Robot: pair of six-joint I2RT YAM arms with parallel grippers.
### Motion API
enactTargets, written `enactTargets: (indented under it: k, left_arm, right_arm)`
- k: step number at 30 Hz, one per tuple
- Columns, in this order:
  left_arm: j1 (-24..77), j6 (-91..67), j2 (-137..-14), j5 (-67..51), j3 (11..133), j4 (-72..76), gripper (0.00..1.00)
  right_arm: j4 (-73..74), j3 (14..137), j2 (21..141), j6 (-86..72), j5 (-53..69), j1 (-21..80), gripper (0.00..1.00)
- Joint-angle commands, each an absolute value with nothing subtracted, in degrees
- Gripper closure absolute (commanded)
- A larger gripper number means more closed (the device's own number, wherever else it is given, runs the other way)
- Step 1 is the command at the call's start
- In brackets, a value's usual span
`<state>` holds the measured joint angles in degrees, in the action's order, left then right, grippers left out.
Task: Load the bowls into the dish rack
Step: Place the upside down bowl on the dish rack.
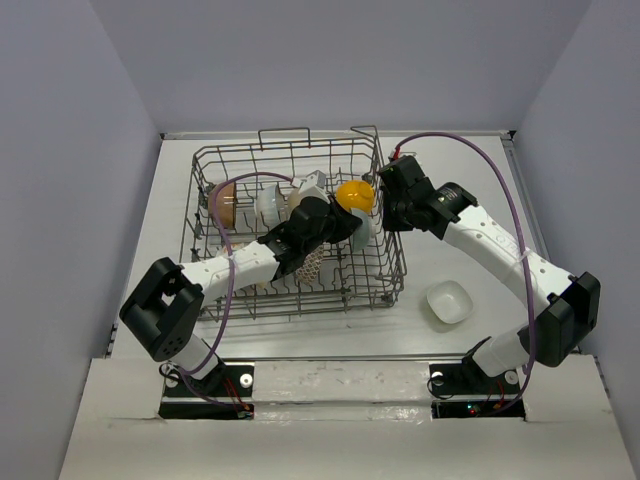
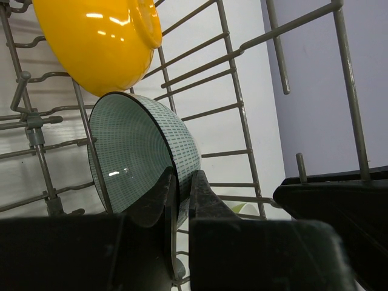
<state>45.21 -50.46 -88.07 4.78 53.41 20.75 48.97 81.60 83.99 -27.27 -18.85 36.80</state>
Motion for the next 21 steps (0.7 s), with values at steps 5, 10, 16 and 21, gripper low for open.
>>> enactTargets:
  k: [5, 10, 16, 21]
  left_arm:
    - [42.63, -44.74, -87.54, 18.54, 50.01, 4.57, 1.0]
    - [42.71, -45.0, -87.36, 19.25, 49.66, 3.69, 0.98]
    - [42.71, -45.35, -87.89, 19.6, 49.04, 3.43, 0.93]
    - [42.71, -45.79, -87.72, 19.69, 48.17, 3.43, 0.91]
  right_arm:
    - [48.25, 81.74, 85.34, -28.92, -18.81, 36.21, 0.92]
    - [48.25, 81.83, 85.52, -28.92, -18.72, 36.21, 0.93]
    - [48.34, 81.74, 85.34, -28.92, -18.9, 36.21, 0.92]
    - [48.25, 81.56, 85.25, -28.92, -18.9, 36.21, 0.93]
